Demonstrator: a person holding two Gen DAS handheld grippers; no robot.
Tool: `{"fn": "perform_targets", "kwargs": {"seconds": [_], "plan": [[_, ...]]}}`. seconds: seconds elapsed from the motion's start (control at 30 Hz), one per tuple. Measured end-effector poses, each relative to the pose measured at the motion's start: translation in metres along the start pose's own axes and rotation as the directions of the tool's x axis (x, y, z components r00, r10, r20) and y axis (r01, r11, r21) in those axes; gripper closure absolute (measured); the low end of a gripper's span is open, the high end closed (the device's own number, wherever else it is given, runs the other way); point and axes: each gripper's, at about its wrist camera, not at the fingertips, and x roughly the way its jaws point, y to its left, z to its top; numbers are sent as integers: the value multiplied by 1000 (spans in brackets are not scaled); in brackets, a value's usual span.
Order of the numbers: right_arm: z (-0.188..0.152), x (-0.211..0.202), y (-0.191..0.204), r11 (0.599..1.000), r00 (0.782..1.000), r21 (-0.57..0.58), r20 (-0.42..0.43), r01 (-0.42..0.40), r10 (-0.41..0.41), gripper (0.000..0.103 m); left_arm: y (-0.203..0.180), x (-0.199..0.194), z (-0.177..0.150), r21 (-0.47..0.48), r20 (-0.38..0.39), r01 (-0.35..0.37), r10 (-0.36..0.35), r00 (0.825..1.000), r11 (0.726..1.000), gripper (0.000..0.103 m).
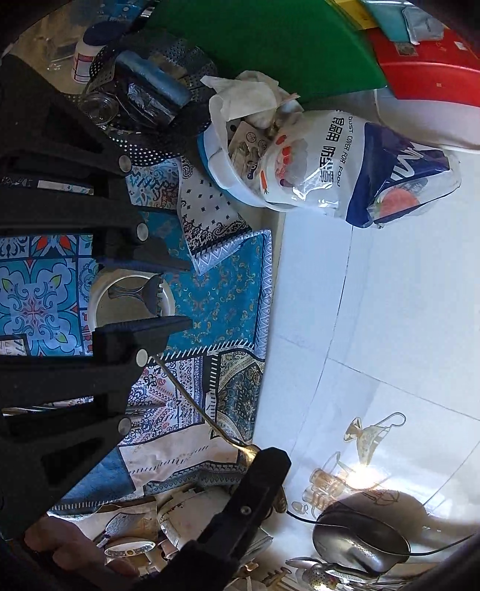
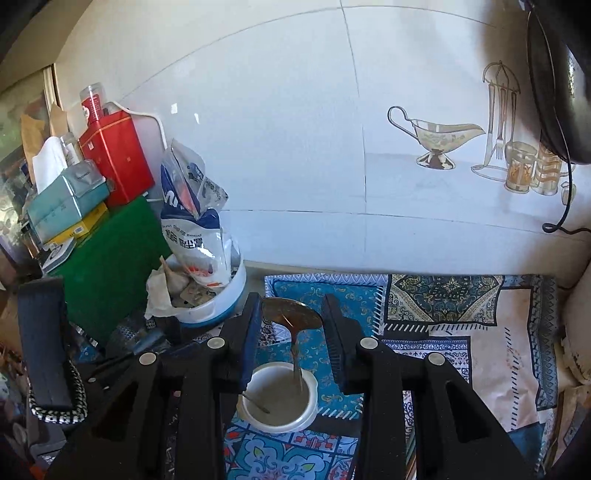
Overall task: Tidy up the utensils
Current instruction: 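Carry the fork and spoon over the white cup with both tools, then open the left tool dropping the fork while the right tool drops the spoon into the cup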
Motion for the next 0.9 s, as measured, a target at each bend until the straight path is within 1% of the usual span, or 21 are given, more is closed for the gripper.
{"fn": "perform_targets", "kwargs": {"seconds": [0.13, 0.27, 0.4, 0.5, 0.6, 0.8, 0.9], "plan": [[-4, 11, 6, 1000, 1000, -16, -25, 4, -4, 73, 3, 4, 2, -4, -10, 1, -1, 1000, 1000, 81], [-16, 32, 2, 1000, 996, 3, -94, 4, -4, 73, 7, 10, 3, -10, -28, -4, 3, 1000, 1000, 81], [-29, 55, -5, 1000, 985, 24, -170, 10, -6, 73, 11, 16, 3, -15, -47, -1, 0, 999, 1000, 81], [-36, 69, -11, 999, 974, 54, -227, 1, 11, 73, 12, 21, 3, -17, -64, -1, 0, 998, 1000, 81], [-40, 80, -16, 997, 964, 77, -266, 6, 15, 73, 12, 26, 3, -22, -81, 1, -3, 997, 1000, 81], [-40, 86, -20, 996, 957, 86, -291, 14, 11, 72, 11, 33, 6, -32, -109, 9, -12, 994, 999, 81], [-38, 85, -21, 996, 954, 84, -298, 13, 12, 72, 8, 29, 9, -35, -97, 6, -9, 995, 999, 81]]}}
